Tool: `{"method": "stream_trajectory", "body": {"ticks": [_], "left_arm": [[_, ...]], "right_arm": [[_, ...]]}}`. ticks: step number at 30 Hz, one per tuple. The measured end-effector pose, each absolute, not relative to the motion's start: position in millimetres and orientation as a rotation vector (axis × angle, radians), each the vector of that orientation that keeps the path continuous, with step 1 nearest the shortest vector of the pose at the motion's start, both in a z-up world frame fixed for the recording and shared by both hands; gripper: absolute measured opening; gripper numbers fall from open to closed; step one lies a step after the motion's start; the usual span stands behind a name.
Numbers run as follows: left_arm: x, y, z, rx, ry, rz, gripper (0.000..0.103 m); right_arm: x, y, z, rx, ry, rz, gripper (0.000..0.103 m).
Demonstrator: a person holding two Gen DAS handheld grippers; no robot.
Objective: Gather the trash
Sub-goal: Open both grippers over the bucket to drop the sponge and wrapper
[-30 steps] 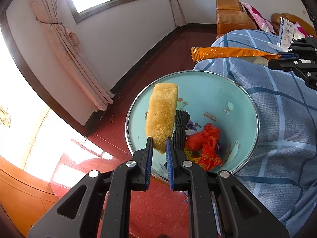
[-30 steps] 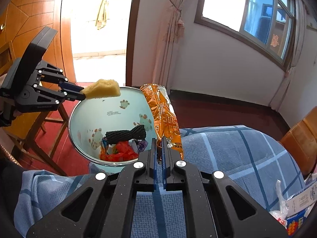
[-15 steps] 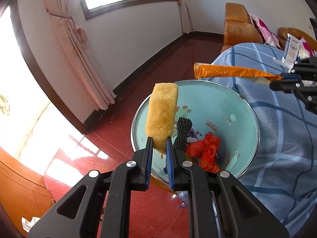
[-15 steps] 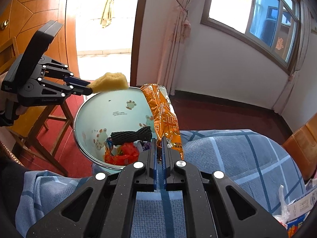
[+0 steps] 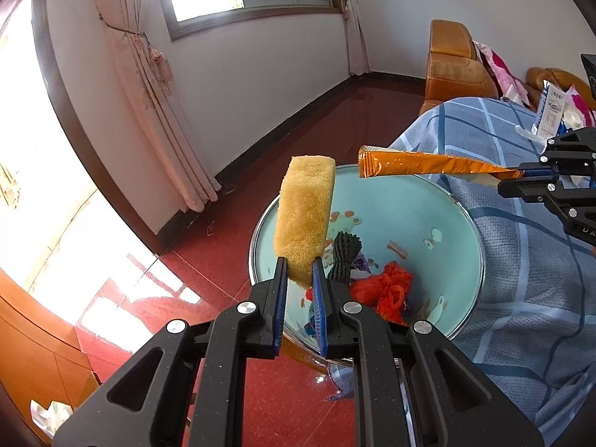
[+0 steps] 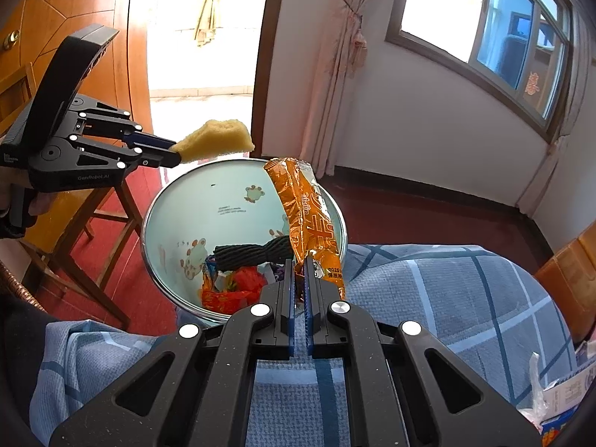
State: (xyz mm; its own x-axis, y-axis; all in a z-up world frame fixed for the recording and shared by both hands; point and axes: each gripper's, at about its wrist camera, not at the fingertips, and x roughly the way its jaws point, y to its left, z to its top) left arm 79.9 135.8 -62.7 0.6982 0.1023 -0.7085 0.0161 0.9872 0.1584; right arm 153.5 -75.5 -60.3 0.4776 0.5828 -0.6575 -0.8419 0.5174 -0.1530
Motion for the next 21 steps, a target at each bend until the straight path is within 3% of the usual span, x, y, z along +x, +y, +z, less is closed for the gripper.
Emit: {"method": "stream_trajectory", "body": {"ticks": [9, 12, 13, 14, 16, 21], "left_arm": [[78, 135, -60, 0.152, 0.788, 0.040, 0.013], [77, 135, -58, 0.147, 0.779, 0.041, 0.018], [77, 135, -57, 0.140, 0.772, 0.040, 0.028], [76, 135, -57, 0.139, 0.769, 0.038, 0.033], [75, 134, -56, 0.137, 0.763, 0.035, 0.036], [75, 132, -54, 0.120, 0.754, 0.040, 0.050]], "right_arm": [[153, -69, -62, -0.517, 0.588, 0.921, 0.005], [153, -66, -63, -0.516, 0.599, 0.927, 0.006], [154, -66, -63, -0.514, 0.602, 0.930, 0.010], [153, -65, -62, -0.516, 0.595, 0.924, 0.024], [153, -66, -62, -0.504, 0.589, 0.923, 0.034], [149, -76, -54, -0.479, 0.573, 0.885, 0.038]]}}
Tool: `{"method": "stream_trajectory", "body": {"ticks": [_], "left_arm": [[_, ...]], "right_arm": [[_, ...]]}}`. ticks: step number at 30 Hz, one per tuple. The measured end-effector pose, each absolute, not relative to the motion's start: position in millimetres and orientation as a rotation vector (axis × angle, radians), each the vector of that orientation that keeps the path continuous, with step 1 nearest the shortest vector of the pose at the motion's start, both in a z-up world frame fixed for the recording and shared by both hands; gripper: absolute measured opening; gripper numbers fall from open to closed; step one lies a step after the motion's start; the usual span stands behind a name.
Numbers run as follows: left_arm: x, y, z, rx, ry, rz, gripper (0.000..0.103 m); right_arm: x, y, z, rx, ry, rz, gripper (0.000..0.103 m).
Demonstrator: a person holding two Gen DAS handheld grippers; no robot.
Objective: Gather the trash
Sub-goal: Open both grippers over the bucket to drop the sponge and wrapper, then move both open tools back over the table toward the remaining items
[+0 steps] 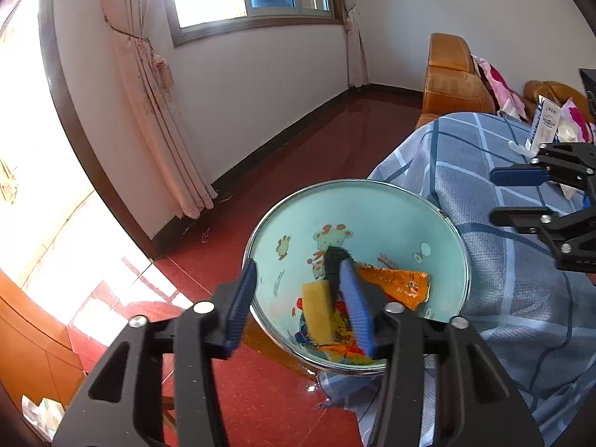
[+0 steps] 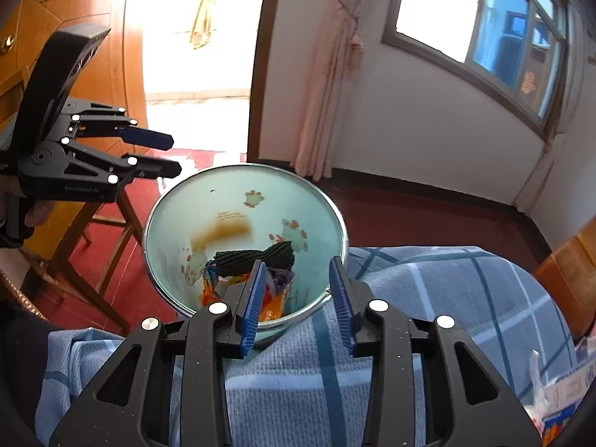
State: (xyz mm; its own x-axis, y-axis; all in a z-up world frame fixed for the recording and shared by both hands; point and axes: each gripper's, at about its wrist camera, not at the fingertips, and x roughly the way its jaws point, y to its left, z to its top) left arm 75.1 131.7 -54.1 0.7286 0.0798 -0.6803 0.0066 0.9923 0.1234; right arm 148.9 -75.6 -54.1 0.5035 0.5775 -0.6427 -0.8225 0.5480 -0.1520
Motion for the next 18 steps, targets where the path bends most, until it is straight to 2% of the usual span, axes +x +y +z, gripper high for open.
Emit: {"method": "stream_trajectory", "body": {"ticks": [3, 5, 11, 18], "left_arm": [[75, 128, -53, 0.116, 0.751, 0.035, 0.054], [76, 122, -53, 0.126, 0.747, 0.033, 0.057], [86, 83, -55, 0.154, 0.757, -0.037, 0.057], [104, -2, -47, 0.197, 0.716, -0.189, 0.058]], "right_arm": [[143, -89, -49, -0.456, 0.563, 0.837, 0.042], [139, -103, -46, -0.443, 0.556, 0.780, 0.049], [130, -183, -40, -0.310, 0.589, 0.548, 0.049], [129, -326, -52, -0.018, 0.674, 0.179, 0.052]]}}
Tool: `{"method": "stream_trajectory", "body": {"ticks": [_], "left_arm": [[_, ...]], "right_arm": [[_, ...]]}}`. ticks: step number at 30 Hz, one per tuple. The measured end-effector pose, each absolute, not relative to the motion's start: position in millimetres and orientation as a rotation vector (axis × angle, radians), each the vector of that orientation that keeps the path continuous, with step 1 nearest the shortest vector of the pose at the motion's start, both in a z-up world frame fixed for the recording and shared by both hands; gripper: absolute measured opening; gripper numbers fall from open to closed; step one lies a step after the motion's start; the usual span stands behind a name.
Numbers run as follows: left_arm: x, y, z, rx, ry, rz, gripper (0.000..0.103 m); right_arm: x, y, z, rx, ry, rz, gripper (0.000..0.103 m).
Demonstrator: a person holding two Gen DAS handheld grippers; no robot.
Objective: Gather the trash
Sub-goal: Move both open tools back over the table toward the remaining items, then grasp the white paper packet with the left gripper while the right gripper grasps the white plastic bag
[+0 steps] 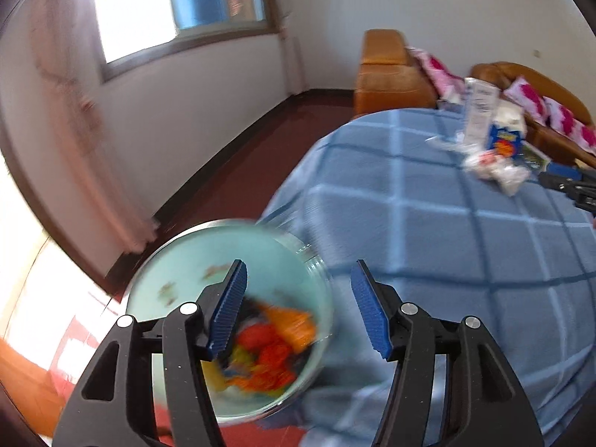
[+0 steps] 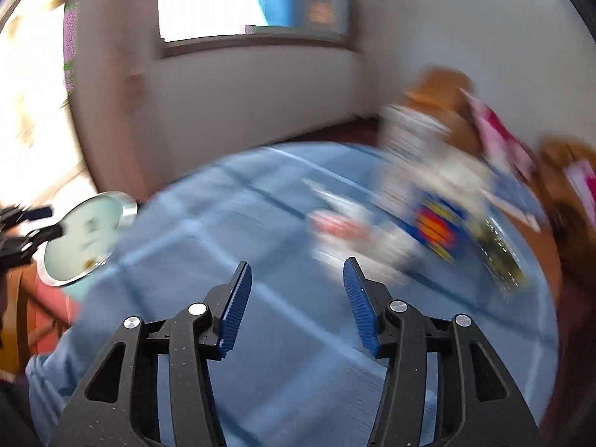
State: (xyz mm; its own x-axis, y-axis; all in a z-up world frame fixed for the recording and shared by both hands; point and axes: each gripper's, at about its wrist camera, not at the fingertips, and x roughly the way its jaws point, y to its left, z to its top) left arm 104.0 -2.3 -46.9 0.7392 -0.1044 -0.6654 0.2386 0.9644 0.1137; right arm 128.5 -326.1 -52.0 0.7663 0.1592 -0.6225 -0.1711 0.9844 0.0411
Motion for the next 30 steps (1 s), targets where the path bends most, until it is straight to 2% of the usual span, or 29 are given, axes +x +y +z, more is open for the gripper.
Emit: {"method": "stream_trajectory", "body": {"ticks": [3, 7, 11, 16, 19, 20, 23, 30], "left_arm": [[120, -34, -47, 0.213, 0.686, -0.184, 0.058], [140, -45, -46, 0.174, 0.683, -0.137, 0.059], [140, -44, -44, 0.165, 0.679, -0.127, 0.066], [137, -29, -46, 0.158, 0.683, -0.112, 0.067], [136, -17, -50, 0.135, 0.693, -0.101, 0.067], [136, -14, -51, 0.131, 0.696, -0.100, 0.067], [136, -12, -51, 0.123, 0.702, -0.106, 0.067], [136, -35, -41, 0.131, 0.689, -0.155, 0.067]], "right_arm": [[129, -375, -63, 0.113, 0.705, 0.078, 0.052], [137, -392, -69, 0.182, 0.715, 0.027, 0.052], [158, -384, -66, 0.250, 0.702, 0.036, 0.056], [186, -361, -73, 0.271, 0.782, 0.022, 0.055], [193, -357, -93, 0.314, 0.867, 0.035, 0.037], [192, -355, -95, 0.318, 0.875, 0.046, 0.029], [188, -350, -100, 0.318, 0.880, 0.101, 0.012], [146, -363, -66, 0.303, 0.748, 0.123, 0.009]]}}
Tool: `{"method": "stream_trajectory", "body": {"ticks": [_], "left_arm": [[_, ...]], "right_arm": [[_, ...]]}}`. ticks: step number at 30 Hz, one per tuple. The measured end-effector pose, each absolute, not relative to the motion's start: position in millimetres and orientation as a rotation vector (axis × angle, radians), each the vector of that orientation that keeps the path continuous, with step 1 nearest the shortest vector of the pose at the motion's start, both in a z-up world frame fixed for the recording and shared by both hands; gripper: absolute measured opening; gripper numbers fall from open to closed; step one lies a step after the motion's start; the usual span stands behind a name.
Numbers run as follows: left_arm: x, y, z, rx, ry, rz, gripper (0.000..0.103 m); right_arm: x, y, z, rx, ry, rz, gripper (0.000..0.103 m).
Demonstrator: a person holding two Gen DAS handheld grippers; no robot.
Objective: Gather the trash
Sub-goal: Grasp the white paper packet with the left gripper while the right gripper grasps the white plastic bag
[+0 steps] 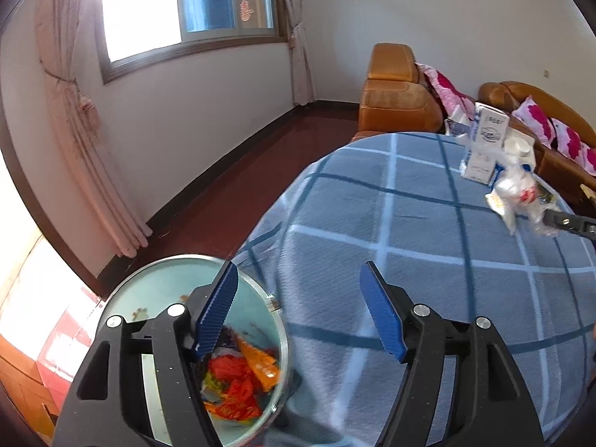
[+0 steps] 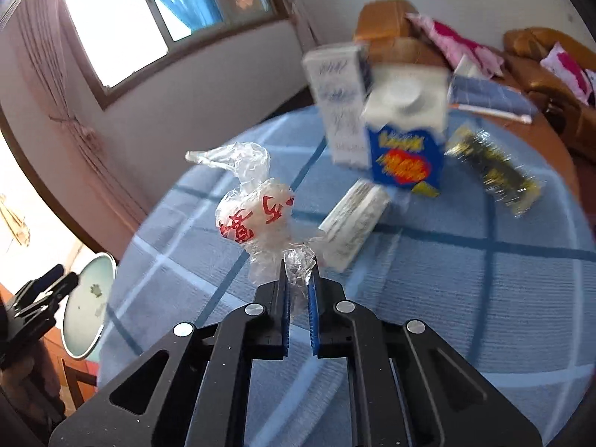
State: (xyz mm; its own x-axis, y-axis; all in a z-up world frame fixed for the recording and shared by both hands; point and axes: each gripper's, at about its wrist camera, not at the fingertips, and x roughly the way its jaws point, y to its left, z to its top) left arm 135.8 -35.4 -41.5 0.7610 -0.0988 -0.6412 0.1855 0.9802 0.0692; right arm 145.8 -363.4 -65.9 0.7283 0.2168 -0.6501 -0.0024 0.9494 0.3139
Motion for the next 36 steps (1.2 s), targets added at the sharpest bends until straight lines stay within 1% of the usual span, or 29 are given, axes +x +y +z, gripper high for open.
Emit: {"method": "stream_trajectory", "body": {"ticks": [4, 9, 16, 21, 26, 27, 28, 29, 30, 36], "left_arm": [[141, -75, -40, 0.151, 0.691, -0.210, 0.067], [146, -154, -39, 0.198, 0.684, -0.319, 0.067], [159, -252, -52, 0.260, 0.694, -0.416, 0.067], [179, -299, -76, 0.283, 0.759, -0.450, 0.067], [200, -313, -101, 0.277, 0.852, -0.455, 0.067], [203, -313, -103, 0.273, 0.863, -0.453, 0.065], [207, -312, -107, 0.266, 0.880, -0.463, 0.052], [209, -311, -108, 0.253, 0.892, -0.485, 0.050], [210, -311, -108, 0.253, 0.894, -0.489, 0.038], [206, -292, -100, 0.252, 0.883, -0.521, 0.034]], "right_arm": [[119, -403, -54, 0.288, 0.674, -0.021, 0.009], [94, -462, -64, 0.317, 0.663, -0.179, 0.009], [75, -496, -71, 0.332, 0.635, -0.255, 0.009], [70, -518, -78, 0.365, 0.631, -0.286, 0.009], [68, -520, -83, 0.368, 0.638, -0.268, 0.009], [70, -519, -84, 0.369, 0.639, -0.259, 0.009], [71, -517, -84, 0.367, 0.639, -0.250, 0.009], [72, -516, -84, 0.365, 0.638, -0.246, 0.009], [74, -514, -84, 0.363, 0.639, -0.238, 0.009], [79, -504, -82, 0.346, 0.637, -0.210, 0.009]]}}
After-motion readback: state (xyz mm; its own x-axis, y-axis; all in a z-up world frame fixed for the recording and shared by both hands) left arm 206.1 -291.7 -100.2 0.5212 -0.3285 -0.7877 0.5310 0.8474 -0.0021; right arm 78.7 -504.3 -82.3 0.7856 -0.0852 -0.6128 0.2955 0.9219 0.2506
